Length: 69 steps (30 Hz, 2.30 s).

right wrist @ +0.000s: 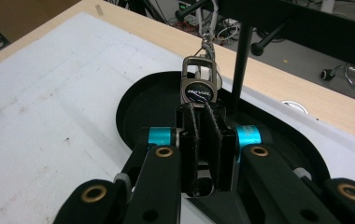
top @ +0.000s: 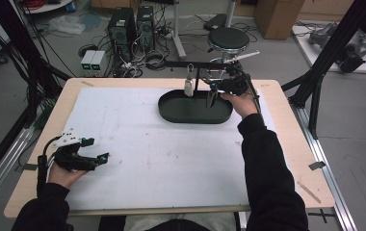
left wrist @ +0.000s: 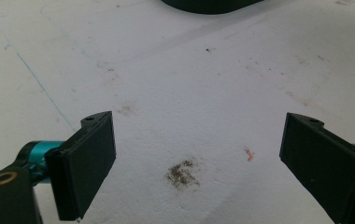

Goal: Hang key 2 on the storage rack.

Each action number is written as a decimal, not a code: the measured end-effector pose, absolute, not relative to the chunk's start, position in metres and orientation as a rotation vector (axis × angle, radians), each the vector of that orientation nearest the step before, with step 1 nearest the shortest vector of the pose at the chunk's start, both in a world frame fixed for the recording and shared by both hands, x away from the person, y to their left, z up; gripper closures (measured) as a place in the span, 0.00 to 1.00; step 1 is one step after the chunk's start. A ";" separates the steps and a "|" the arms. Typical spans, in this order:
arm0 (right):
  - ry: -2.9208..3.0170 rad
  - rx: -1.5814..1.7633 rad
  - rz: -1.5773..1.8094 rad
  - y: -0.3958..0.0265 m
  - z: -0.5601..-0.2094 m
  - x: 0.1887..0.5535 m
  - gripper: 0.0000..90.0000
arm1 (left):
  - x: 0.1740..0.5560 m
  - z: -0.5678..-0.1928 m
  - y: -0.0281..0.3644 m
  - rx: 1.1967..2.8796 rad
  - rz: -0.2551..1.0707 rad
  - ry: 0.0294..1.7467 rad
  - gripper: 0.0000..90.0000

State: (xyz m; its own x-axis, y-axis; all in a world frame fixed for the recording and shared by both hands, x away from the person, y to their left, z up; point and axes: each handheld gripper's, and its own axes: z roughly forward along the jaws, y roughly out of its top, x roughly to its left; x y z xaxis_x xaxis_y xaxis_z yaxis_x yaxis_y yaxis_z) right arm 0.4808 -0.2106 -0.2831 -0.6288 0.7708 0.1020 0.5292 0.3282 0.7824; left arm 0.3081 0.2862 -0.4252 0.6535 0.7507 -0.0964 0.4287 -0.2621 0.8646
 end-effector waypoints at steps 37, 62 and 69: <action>2.152 1.118 0.838 -0.184 -0.299 0.504 0.94 | 0.307 -0.425 0.286 1.901 0.417 0.926 0.12; 2.175 1.208 1.008 -0.194 -0.320 0.520 0.28 | 0.309 -0.426 0.287 1.901 0.413 0.929 0.12; 2.244 1.277 1.072 -0.201 -0.327 0.517 0.01 | 0.308 -0.426 0.287 1.898 0.414 0.929 0.12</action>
State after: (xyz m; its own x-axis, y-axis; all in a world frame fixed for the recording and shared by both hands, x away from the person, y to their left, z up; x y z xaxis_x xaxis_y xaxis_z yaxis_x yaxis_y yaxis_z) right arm 0.5167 -0.2010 -0.3275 -0.5357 0.8417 0.0676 0.5813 0.3095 0.7526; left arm 0.3082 0.2872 -0.4262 0.6542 0.7499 -0.0978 0.4288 -0.2614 0.8647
